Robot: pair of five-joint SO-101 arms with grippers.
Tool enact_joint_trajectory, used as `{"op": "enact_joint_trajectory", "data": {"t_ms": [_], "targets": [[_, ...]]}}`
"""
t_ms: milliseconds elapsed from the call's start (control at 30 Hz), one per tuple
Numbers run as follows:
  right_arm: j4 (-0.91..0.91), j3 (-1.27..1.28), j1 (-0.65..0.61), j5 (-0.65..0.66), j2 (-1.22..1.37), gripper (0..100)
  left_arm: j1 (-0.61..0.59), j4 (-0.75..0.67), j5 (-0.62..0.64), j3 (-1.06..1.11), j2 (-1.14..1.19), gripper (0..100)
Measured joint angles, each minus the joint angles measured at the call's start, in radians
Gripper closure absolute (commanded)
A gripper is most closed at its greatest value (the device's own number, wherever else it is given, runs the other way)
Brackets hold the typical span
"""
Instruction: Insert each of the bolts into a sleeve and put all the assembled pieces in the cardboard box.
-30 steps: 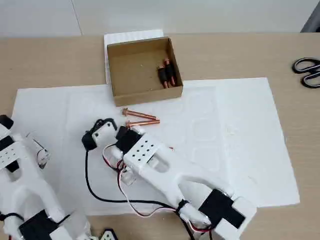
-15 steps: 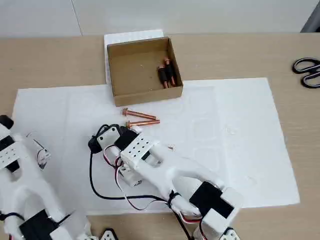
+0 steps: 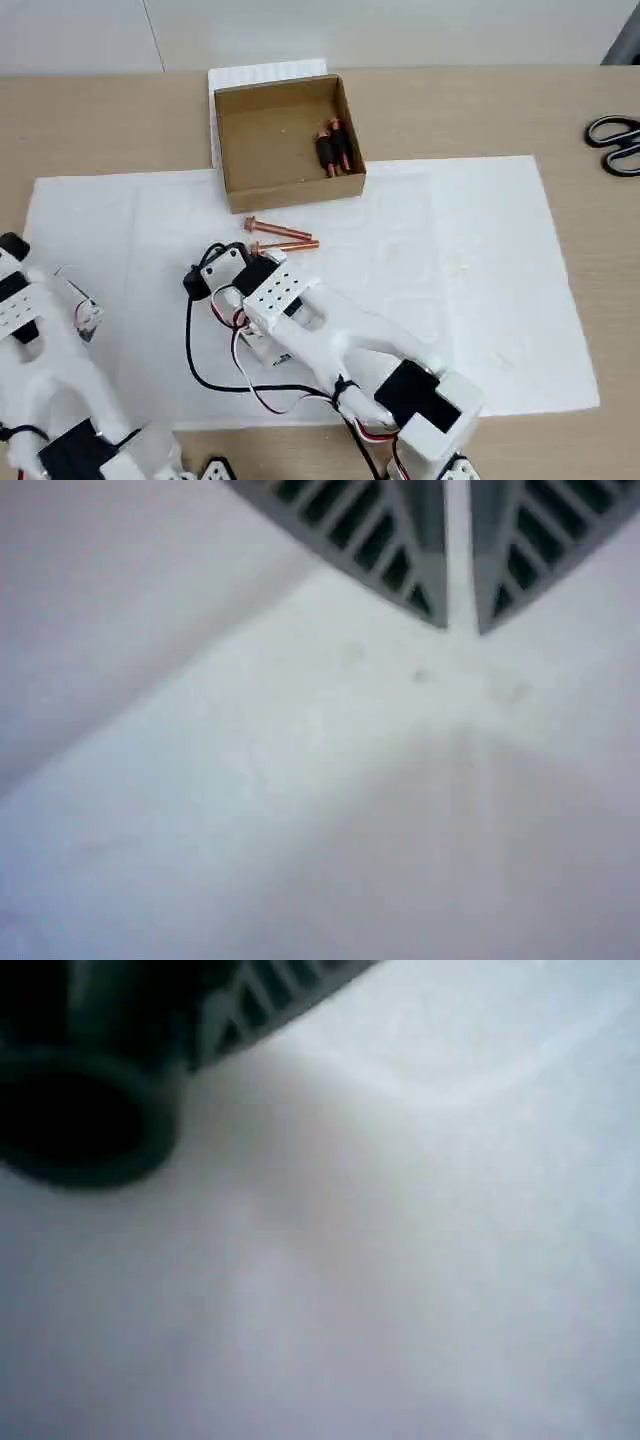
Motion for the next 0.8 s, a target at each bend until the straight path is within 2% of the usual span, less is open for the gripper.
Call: {"op": "enact_joint_trajectory", "data": {"t_ms": [167, 333, 533, 633, 700, 800], "targets": [[0.084, -0.063, -0.008, -0.002, -0.014, 96.7, 0.034, 0.008, 0.002, 0.0, 0.0, 99], [0.213, -0.196, -0.006, 0.0, -0.137, 97.4, 0.095, 0.018, 0.002, -0.026, 0.0, 99], [0.293, -0.226, -0.006, 0.0, -0.278, 99.5, 0.17, 0.089, 0.002, -0.11, 0.0, 99], [0.296, -0.226, 0.051, 0.0, -0.336, 99.5, 0.212, 0.157, 0.003, -0.161, 0.0, 99], [0.296, -0.226, 0.129, 0.0, -0.376, 99.5, 0.245, 0.189, 0.054, -0.187, 0.0, 99], [0.296, -0.226, 0.238, 0.0, -0.43, 99.5, 0.296, 0.226, 0.249, -0.216, 0.0, 99]]}}
